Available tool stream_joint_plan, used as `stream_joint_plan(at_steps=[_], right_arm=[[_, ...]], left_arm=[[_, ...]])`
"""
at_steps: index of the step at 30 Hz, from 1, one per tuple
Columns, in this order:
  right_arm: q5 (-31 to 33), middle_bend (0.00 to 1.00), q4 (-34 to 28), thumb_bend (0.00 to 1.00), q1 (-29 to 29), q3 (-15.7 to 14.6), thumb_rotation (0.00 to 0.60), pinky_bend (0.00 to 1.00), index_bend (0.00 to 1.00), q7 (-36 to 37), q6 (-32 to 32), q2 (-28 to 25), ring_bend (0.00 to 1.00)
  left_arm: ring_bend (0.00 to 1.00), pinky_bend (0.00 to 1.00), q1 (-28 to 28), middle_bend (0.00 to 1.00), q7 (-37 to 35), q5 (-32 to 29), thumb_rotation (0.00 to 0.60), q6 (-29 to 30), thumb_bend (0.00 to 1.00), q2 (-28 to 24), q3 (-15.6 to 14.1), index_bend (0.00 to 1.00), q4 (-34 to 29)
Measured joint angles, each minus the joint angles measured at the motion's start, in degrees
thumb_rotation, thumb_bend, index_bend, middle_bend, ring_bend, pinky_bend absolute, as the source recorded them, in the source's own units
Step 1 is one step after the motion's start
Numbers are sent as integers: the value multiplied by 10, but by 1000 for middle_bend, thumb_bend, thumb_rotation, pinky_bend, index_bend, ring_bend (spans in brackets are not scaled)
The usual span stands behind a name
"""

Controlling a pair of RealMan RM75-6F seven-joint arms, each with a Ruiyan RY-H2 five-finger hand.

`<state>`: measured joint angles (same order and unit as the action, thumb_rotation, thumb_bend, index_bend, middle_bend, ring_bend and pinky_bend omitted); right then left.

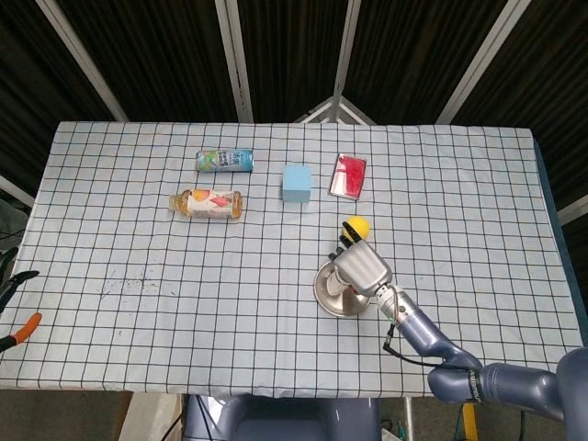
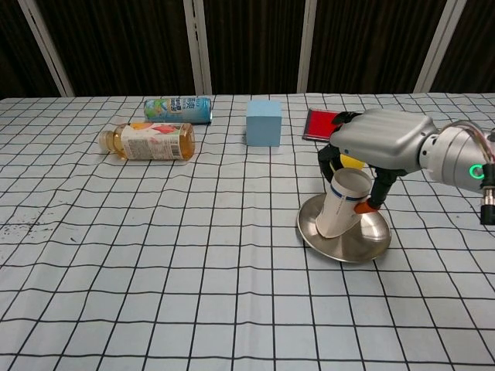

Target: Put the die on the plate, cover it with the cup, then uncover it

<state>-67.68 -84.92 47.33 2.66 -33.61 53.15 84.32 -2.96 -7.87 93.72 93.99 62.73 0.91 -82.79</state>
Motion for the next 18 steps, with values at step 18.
stream_joint_plan(at_steps=[18], right_arm=[[12, 511, -129, 521, 15, -14, 600, 0, 704, 50, -95, -69, 226]], left_arm=[[0, 23, 1, 0, -4, 4, 600, 4, 385, -2, -2, 244, 0]])
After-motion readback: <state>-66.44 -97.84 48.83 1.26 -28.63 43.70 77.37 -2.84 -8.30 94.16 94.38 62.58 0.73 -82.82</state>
